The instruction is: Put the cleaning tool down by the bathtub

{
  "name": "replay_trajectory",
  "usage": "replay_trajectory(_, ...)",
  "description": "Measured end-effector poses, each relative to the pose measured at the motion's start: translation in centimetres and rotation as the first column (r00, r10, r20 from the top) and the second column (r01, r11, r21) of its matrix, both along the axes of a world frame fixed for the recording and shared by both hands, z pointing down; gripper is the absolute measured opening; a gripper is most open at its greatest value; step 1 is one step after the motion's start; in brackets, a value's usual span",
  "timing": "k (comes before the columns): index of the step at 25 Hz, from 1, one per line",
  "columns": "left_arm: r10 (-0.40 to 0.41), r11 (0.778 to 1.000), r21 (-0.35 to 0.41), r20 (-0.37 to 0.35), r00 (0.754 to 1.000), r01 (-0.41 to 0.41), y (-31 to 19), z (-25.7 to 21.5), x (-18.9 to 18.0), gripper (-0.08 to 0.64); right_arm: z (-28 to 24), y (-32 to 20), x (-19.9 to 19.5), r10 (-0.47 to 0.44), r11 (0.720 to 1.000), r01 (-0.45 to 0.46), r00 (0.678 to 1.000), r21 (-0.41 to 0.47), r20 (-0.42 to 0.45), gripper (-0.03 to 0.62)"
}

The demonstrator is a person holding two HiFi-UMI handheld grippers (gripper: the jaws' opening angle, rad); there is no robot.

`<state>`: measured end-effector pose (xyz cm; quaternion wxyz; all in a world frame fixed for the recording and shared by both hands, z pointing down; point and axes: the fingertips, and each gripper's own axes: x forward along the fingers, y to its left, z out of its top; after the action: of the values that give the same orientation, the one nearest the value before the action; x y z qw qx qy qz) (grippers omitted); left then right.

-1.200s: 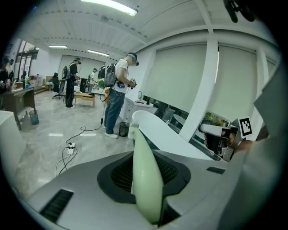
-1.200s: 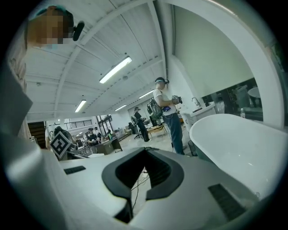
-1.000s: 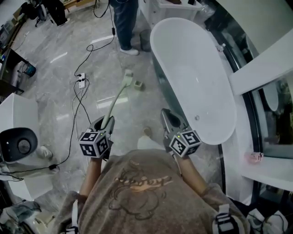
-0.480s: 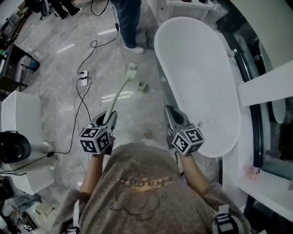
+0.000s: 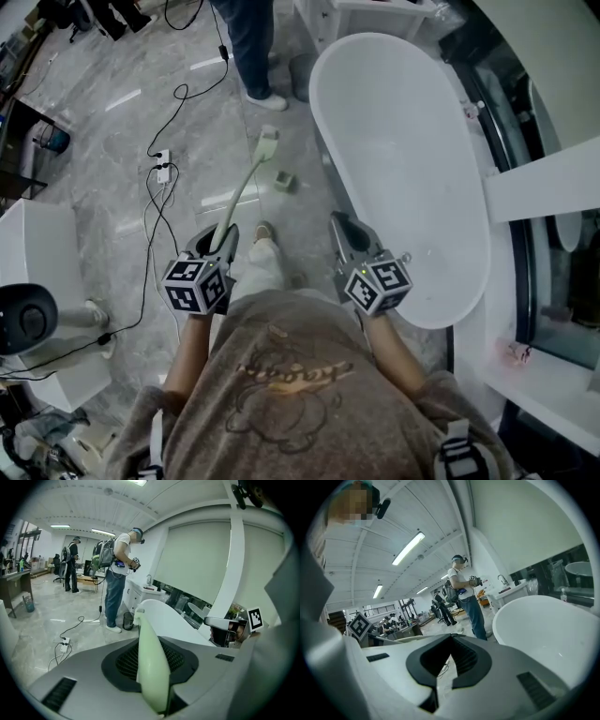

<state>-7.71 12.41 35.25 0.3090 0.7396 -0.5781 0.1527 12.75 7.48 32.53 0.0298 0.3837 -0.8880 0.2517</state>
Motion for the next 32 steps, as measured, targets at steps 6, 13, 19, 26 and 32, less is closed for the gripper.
replay_trajectory(6, 0.033, 0.999, -0.009, -0.003, 0.999, -0.033, -3.9, 1.4, -2.3, 0.094, 1.3, -3.1, -2.1, 0.041, 0.999, -0.041, 0.999, -0.013, -0.007, -0.002)
replay_trajectory(13, 0.050, 0.998, -0.037, 0.004, 0.999, -0.050, -8.8, 3.4, -4.6, 0.094, 2.2, -7.6, -5.1, 0.058, 0.998, -0.059, 0.998, -0.027, -0.027, -0.002)
replay_trajectory(19, 0.072, 0.994, -0.077, -0.002, 0.997, -0.072, -12.4, 6.5, -5.4, 0.094, 4.1, -10.7, -7.1, 0.063, 0.997, -0.066, 0.996, -0.044, -0.063, -0.002)
replay_trajectory(26, 0.086, 0.990, -0.113, -0.005, 0.996, -0.086, -16.3, 9.7, -6.4, 0.094, 6.8, -14.2, -8.4, 0.097, 0.992, -0.105, 0.989, -0.067, -0.110, -0.002)
replay_trajectory(32, 0.100, 0.983, -0.156, 0.007, 0.995, -0.097, -18.9, 12.8, -6.9, 0.094, 9.5, -16.4, -8.9, 0.119, 0.986, -0.132, 0.984, -0.098, -0.131, -0.002)
